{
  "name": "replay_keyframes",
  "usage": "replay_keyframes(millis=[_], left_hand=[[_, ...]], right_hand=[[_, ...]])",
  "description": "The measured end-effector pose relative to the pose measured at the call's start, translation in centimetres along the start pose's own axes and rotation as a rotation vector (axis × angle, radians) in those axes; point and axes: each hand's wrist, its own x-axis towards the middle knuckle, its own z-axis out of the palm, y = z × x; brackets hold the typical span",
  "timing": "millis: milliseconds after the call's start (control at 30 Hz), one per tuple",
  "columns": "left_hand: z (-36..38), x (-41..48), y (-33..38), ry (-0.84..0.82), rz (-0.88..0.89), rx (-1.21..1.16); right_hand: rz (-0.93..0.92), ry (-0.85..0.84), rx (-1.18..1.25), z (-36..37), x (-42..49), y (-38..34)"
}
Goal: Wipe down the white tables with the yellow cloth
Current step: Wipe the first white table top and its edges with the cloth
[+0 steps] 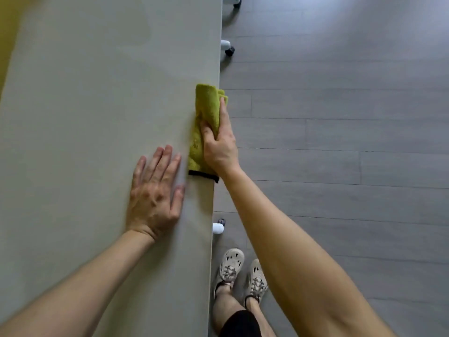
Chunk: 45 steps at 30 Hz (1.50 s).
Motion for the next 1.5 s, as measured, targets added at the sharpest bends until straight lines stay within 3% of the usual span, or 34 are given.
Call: replay_keyframes(millis=[100, 300, 367, 567, 633, 833, 933, 1100, 1267, 1367, 1500], left_hand=[[-0.1, 0.0, 0.1, -0.005, 0.002, 0.009], [-0.2, 0.0, 0.7, -0.030, 0.003, 0.024], [-0.3, 0.1, 0.8, -0.028, 0.007, 0.021], [-0.7, 0.3, 1.1, -0.092, -0.040, 0.003], [-0.9, 1.1, 0.9, -0.100, -0.021, 0.019], [-1.4, 9.6, -2.3, -0.022, -0.087, 0.020], [-1.0, 16.1, -4.2, -0.010, -0.166, 0.015], [0.0, 25.1, -6.1, 0.015, -0.260, 0.011], [1.9, 36.0, -7.7, 0.040, -0.212, 0.010], [3.3, 43.0, -9.0, 0.011, -0.225, 0.010], [4.9, 46.9, -10.1, 0.054, -0.290, 0.066]], right_hand=[[-0.005, -0.016, -0.006, 0.2, 0.1, -0.4], [0.014, -0.178, -0.015, -1.6, -16.6, 2.8], [0.000, -0.154, -0.023, -1.2, -12.9, 1.6], [-0.041, -0.059, -0.177, -0.5, 9.6, -3.5], [-0.031, -0.069, -0.168, -0.6, 9.6, -3.6], [-0.005, -0.162, -0.185, -1.5, -1.7, -1.0], [-0.016, -0.165, -0.192, -1.1, 5.5, -2.4], [0.019, -0.015, -0.231, 0.0, 25.1, -7.6], [-0.020, 0.027, -0.124, -0.1, 21.1, -6.1], [-0.043, -0.109, -0.145, -1.4, 17.5, -4.1], [-0.090, -0.178, -0.128, -2.0, 26.6, -5.6]])
